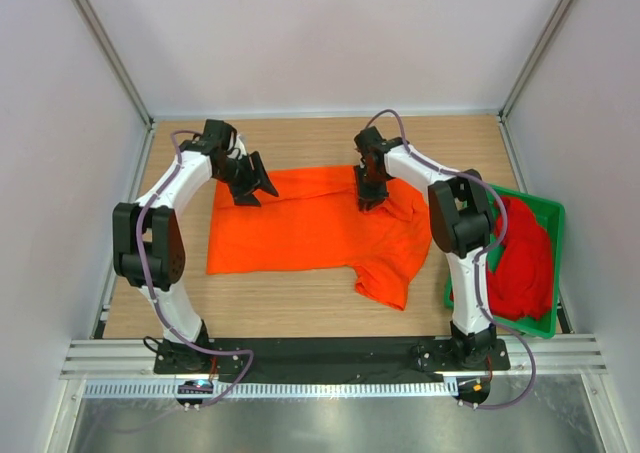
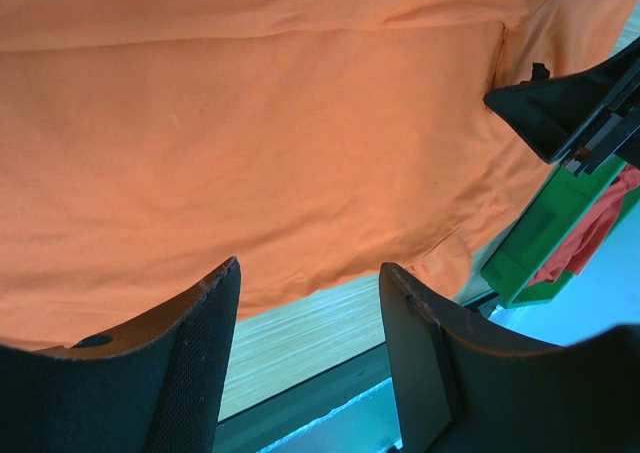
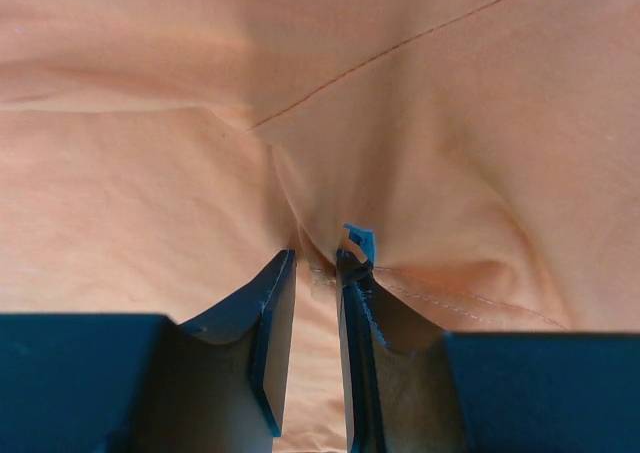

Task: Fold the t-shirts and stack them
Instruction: Fold the tshirt

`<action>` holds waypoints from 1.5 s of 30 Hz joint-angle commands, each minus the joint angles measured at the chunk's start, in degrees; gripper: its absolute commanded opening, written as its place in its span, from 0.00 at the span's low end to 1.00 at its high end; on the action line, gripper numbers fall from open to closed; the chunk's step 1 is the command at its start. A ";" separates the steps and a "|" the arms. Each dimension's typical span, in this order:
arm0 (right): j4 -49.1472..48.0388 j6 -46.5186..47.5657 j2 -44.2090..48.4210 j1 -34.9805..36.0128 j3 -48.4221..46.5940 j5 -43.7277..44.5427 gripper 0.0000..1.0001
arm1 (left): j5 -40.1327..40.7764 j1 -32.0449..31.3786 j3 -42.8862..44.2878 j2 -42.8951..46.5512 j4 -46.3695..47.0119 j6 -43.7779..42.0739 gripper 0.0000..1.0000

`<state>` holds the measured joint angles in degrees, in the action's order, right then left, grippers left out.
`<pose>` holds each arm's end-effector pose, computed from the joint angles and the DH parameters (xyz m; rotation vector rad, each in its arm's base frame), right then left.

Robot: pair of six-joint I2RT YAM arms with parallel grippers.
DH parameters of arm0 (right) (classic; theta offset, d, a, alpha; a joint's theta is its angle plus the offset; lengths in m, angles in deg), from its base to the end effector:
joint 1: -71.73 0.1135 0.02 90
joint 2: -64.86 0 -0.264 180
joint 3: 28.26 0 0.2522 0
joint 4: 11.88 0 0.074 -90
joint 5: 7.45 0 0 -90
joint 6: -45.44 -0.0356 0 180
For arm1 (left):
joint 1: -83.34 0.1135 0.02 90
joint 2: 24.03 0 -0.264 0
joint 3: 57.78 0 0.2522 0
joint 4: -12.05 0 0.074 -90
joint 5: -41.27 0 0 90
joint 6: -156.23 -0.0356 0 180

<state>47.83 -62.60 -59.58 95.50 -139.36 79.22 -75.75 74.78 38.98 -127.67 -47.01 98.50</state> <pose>0.4079 0.1819 0.1683 -0.1562 2.8727 0.2311 0.3691 -0.0719 0.2433 -0.4341 2.7643 -0.8370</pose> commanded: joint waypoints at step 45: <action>5.64 -5.60 4.12 -5.22 -10.49 1.21 0.32 | 0.92 1.52 6.38 -2.01 -0.32 -0.37 0.59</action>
<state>53.80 -67.56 -59.56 92.99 -145.74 76.62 -75.36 75.48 41.56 -128.74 -47.62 97.56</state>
